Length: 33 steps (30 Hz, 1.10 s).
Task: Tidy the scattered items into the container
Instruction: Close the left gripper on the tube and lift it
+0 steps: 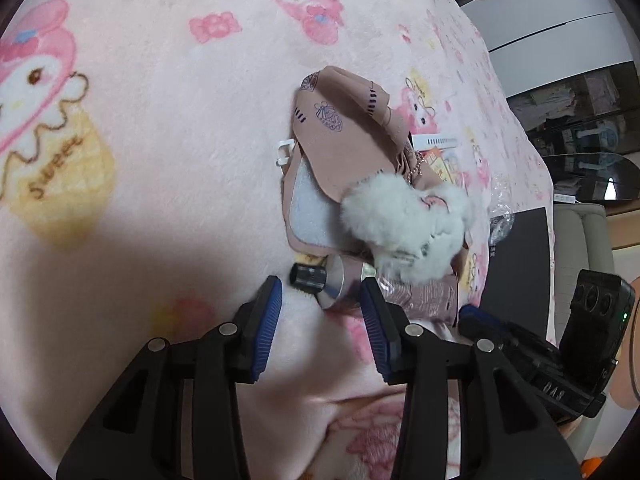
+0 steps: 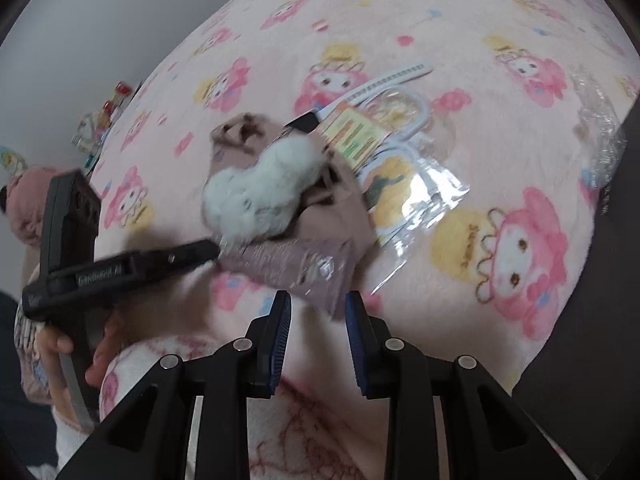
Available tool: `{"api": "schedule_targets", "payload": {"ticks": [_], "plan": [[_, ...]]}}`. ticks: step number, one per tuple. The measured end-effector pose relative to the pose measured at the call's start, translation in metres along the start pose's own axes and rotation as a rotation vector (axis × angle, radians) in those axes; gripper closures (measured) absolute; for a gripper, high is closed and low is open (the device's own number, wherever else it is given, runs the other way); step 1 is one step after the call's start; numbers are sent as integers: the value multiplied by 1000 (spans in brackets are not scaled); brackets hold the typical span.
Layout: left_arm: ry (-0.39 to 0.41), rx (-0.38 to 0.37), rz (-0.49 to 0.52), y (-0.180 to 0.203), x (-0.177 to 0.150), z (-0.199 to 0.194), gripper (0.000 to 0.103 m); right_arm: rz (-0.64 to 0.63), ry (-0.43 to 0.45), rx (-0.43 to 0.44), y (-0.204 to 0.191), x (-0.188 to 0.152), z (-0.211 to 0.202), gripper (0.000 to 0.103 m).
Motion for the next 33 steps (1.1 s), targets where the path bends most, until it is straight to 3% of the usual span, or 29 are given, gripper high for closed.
{"api": "schedule_targets", "payload": {"ticks": [7,10,12,14,16,20,24,28,33], "plan": [[7,-14,28,11,-3,-6,58,25,-5,40,2,4,0,77],[-44,-121,57,24,-12,-10,58,34,-10,109,-3,-4,-9,78],[-38,-82,96,34,-16,-10,58,30,-10,139,0,-10,-19,77],[3,14,118,33,-12,-12,58,17,7,84,-3,-12,-22,77],[18,33,72,21,-2,-11,58,40,19,61,-1,-8,-19,77],[1,17,15,-1,11,-2,54,115,-8,57,24,-5,-6,77],[-4,-21,6,-4,12,7,47,138,-72,126,27,1,15,75],[9,-35,20,-3,10,4,50,119,-47,119,18,2,16,74],[22,-72,77,18,-2,-21,55,104,0,114,14,-5,-16,74]]}}
Point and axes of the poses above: each gripper's, at about its wrist camera, not at the fingertips, and z roughly the way its jaws point, y to its right, x to its top, the point moved 2 cm from there along z, roughly the way its jaws point, and after that the axes turned 10 degrees about -x, right-handed, at the moved point
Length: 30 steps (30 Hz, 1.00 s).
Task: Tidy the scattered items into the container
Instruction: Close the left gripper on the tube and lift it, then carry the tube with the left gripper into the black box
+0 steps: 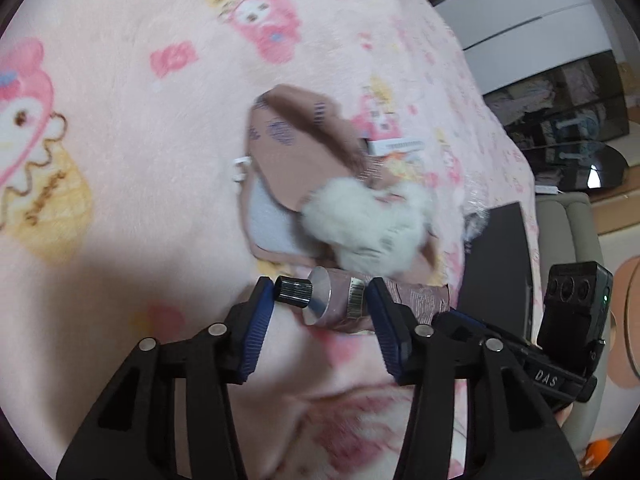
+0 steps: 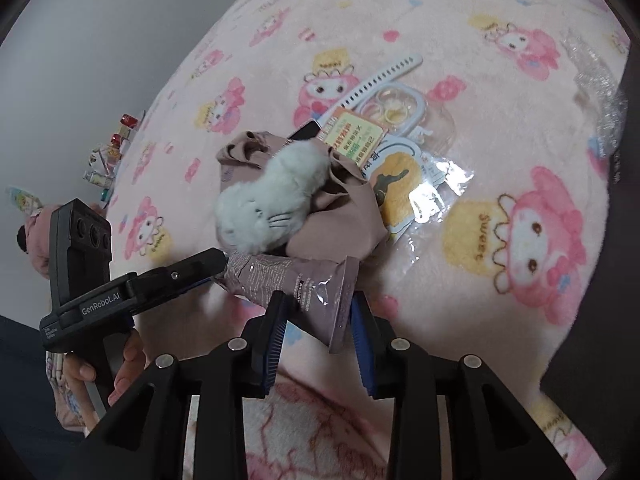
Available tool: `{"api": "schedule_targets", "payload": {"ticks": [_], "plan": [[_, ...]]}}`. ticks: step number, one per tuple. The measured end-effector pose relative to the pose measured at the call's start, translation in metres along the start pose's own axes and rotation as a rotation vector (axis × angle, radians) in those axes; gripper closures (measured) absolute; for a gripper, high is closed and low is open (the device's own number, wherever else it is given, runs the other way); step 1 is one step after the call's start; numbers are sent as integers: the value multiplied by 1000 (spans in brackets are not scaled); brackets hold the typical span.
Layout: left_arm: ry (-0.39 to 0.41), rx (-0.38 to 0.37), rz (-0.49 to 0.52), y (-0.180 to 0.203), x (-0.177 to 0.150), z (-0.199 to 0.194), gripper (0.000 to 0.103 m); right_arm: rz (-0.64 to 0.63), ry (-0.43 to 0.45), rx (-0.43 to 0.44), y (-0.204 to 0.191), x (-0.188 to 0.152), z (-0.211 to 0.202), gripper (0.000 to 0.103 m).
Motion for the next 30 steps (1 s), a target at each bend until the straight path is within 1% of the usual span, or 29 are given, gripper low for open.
{"api": "schedule_targets", "payload": {"ticks": [4,7,13,19,25,27,30], "plan": [[14,-19,74,39,-14,-19,55,-12,72,-5,-1,-14,-42,74],[15,-28,125,69,-25,-26,55,0,118,-2,3,-28,-73,74],[-31,-69,237,138,-51,-15,55,52,221,-41,37,-58,-137,74],[-54,-114,329,213,-68,19,55,123,313,-82,84,-78,-194,74],[-99,-147,405,277,-74,64,55,183,390,-130,136,-91,-236,74],[-110,-159,414,293,-74,80,55,186,402,-142,152,-91,-244,74],[-144,-176,398,306,-71,112,55,187,407,-178,177,-88,-249,74]]}}
Point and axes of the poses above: each gripper's, at about its wrist camera, not at the fingertips, and z roughly the way its jaws point, y to its right, x to its top, the point moved 2 cm from there along z, roughly the way its jaws point, and after that the axes turned 10 degrees about -x, right-handed, at the moved point
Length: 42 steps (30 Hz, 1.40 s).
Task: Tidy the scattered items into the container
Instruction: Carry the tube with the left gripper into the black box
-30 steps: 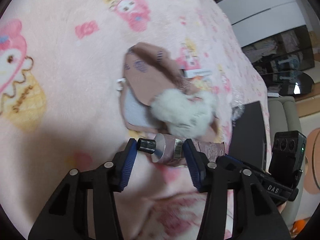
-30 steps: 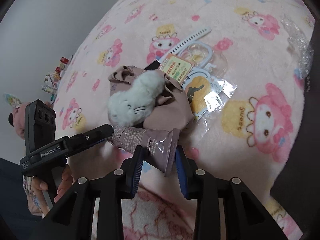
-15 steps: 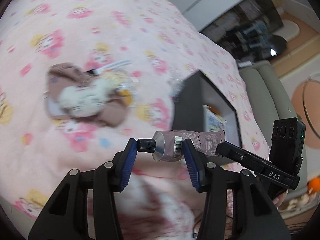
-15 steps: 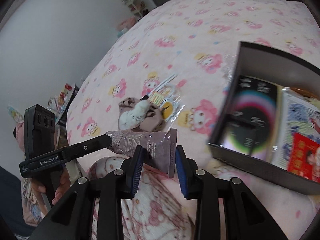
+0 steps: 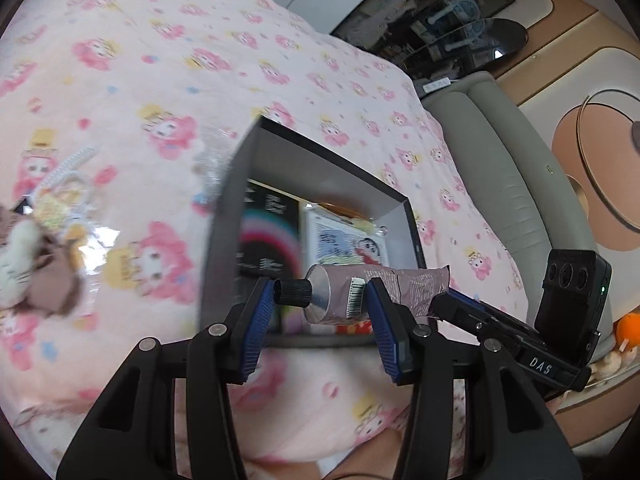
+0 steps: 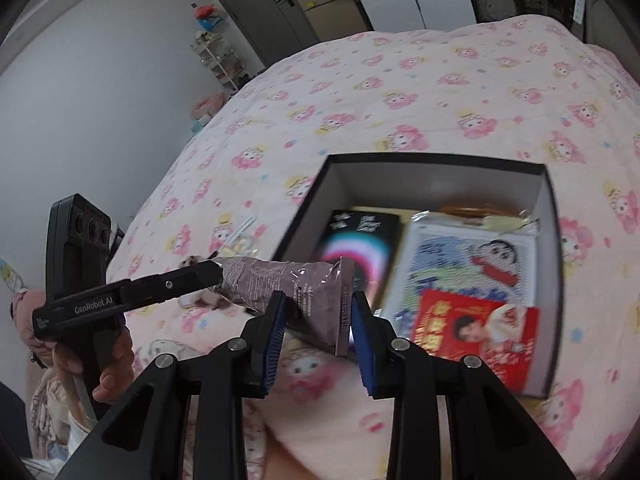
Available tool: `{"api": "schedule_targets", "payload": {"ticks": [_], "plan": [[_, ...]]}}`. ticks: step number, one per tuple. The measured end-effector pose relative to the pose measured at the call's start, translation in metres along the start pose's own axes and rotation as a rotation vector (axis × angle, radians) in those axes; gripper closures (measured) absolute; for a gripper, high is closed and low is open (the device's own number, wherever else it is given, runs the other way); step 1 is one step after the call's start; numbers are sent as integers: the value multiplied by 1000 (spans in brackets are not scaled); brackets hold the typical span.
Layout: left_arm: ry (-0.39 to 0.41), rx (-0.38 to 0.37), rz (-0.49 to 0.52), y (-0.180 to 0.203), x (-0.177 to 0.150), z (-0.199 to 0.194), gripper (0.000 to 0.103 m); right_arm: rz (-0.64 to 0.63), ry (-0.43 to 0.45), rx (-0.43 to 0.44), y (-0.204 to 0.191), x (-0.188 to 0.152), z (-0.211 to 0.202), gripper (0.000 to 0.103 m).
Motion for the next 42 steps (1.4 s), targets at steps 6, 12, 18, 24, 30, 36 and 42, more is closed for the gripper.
{"api": "schedule_targets", "payload": {"ticks": [6,12,18,24,30,36,42], "plan": [[-85,-16,-29,0,5,65,55,68,-22,-31,54,2,17,74],[-156,8,-25,0,-1,109,55,157,-68,-32,95,-9,35,74],[-196,6,-50,-8,-9,128,53,178,-100,-76,107,-14,42,74],[-211,14,-53,-9,-11,131,53,159,-108,-101,107,-18,45,73],[-223,42,-24,-1,-15,136,53,125,-103,-158,108,-19,43,72],[-258,96,-5,1,-17,150,52,121,-144,-206,114,-22,54,72],[-325,160,26,4,-24,167,56,74,-165,-211,106,-26,62,73]]}}
Point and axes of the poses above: each gripper's, at about its wrist camera, not at the fingertips, and z roughly the way its jaws point, y to its right, x to its top, the point moved 2 cm from there along z, roughly the way its jaws point, and after that the axes turned 10 degrees about -x, right-handed, at the moved point
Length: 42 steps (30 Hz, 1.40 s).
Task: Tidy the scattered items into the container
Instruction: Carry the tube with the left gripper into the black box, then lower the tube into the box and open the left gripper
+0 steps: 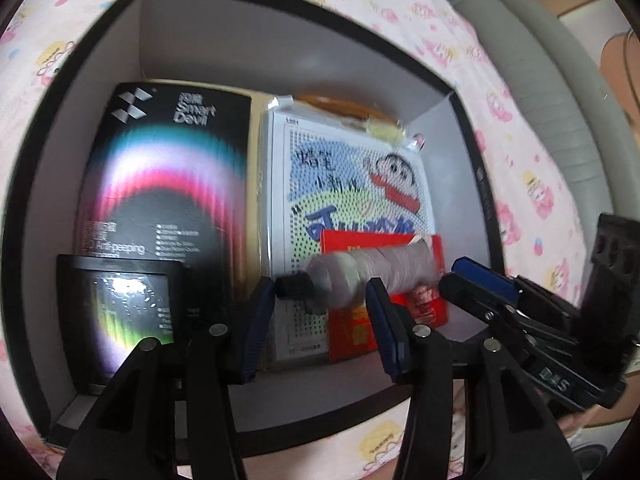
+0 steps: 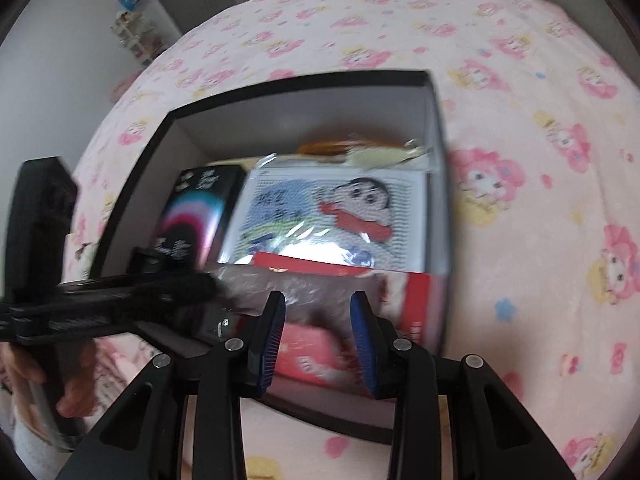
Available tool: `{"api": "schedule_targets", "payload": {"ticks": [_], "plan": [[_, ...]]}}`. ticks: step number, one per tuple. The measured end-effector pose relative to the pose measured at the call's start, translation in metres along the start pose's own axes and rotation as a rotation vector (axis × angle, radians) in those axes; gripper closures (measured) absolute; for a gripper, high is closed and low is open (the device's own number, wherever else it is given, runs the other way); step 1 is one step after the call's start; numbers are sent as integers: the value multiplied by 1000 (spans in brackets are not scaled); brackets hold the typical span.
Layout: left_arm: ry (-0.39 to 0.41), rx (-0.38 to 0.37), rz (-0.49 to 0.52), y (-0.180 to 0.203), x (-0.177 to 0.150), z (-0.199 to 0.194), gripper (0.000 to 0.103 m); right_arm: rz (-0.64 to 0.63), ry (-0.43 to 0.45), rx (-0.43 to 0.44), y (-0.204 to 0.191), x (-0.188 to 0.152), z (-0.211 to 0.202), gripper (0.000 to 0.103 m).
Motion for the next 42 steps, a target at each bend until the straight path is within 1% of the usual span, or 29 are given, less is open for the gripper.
{"api": "schedule_targets", "payload": {"ticks": [2,3,7,9,11,12,15,17,20,23,25,27,28,29,31,33,34,35,36,37,39,42], "plan": [[-9,25,16,3,1,3,56,-24,18,-52,-3,0,-1,73],[2,24,18,4,1,1,56,-29,39,-79,-3,0,-3,73],[95,10,7,5,9,-17,56,23,117,-110,4,8,-12,73],[111,23,15,6,13,-18,56,41,136,-134,7,14,-10,73],[96,49,20,8,16,-10,57,32,132,-147,4,19,-5,73],[78,62,24,9,17,-5,61,23,122,-149,2,21,-2,73],[32,85,41,12,15,8,63,-8,82,-160,-5,21,10,73],[15,71,48,16,11,10,63,-45,66,-190,-9,17,13,73],[-33,39,56,20,5,12,64,-80,40,-205,-14,11,15,72],[-86,30,75,21,-1,13,64,-82,16,-175,-12,5,13,72],[-92,14,89,22,-4,9,64,-80,2,-140,-11,0,9,72],[-63,2,92,22,-4,3,64,-58,-2,-98,-8,-3,3,73],[-43,-1,87,21,-3,0,64,-35,9,-85,-5,-4,0,73],[-21,-2,78,20,-1,-2,64,-15,40,-86,-3,-2,-4,73],[7,-8,64,20,5,-4,64,3,101,-129,1,3,-12,73],[10,-17,62,24,9,1,65,14,150,-170,5,8,-17,73],[4,-8,63,26,10,4,67,23,167,-170,8,11,-19,74],[-3,0,74,29,10,11,71,33,178,-167,11,13,-19,75],[-10,4,86,32,10,16,73,45,182,-168,14,14,-20,78],[-18,7,97,36,10,20,73,60,183,-174,19,14,-21,81],[-32,27,115,41,11,29,73,85,186,-171,25,15,-25,82],[-67,5,121,46,8,34,73,106,178,-147,33,15,-27,83]]}}
Point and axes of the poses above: each gripper's, at about its wrist camera, not at the fingertips, and z roughly the way its jaws point, y to its right, x to its top, the point moved 2 cm from there along z, roughly the way its jaws point, and after that the axes turned 10 degrees about -x, right-handed, at the moved point
